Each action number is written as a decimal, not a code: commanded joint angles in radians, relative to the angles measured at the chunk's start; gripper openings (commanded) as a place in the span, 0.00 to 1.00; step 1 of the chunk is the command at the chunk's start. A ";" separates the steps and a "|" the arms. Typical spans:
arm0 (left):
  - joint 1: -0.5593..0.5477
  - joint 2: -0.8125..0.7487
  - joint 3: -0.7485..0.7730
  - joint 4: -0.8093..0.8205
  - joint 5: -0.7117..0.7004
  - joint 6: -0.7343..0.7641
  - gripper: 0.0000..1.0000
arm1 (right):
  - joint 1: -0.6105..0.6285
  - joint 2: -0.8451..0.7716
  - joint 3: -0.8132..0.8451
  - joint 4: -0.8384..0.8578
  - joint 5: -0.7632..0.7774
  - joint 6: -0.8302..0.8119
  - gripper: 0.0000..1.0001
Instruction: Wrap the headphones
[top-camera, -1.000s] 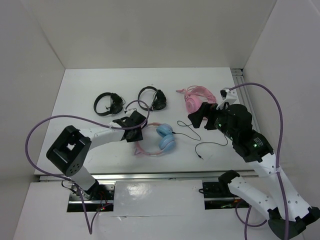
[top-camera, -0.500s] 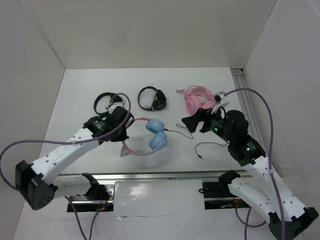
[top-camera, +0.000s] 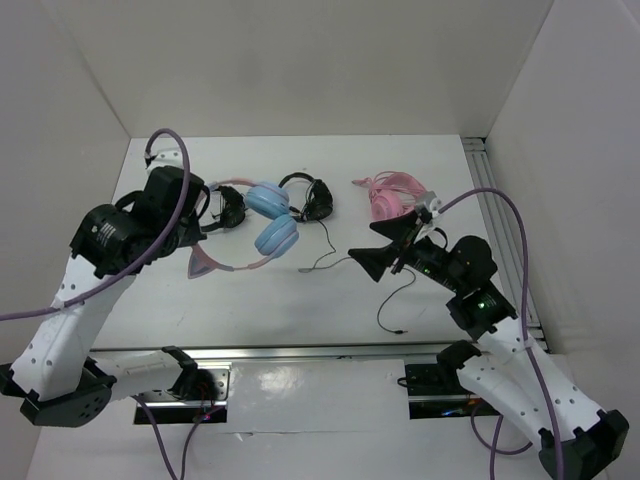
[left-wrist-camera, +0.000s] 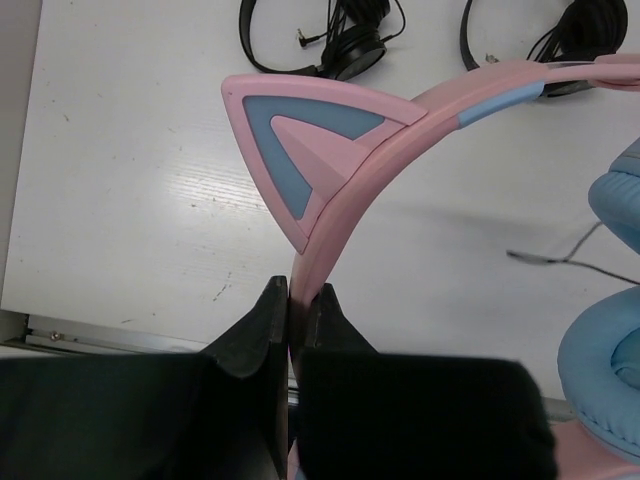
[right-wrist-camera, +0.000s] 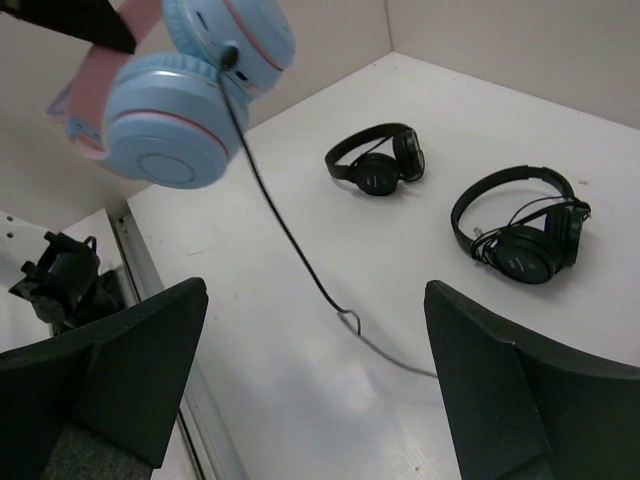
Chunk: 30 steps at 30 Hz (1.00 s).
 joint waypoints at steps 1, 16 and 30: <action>0.005 -0.010 0.109 -0.012 0.009 0.006 0.00 | 0.013 0.063 -0.055 0.199 -0.017 -0.020 0.95; 0.014 -0.030 0.220 -0.033 0.079 -0.012 0.01 | 0.159 0.353 -0.158 0.589 0.003 0.003 0.70; 0.023 -0.052 0.186 0.026 -0.039 -0.052 0.00 | 0.346 0.470 -0.169 0.669 0.262 -0.057 0.00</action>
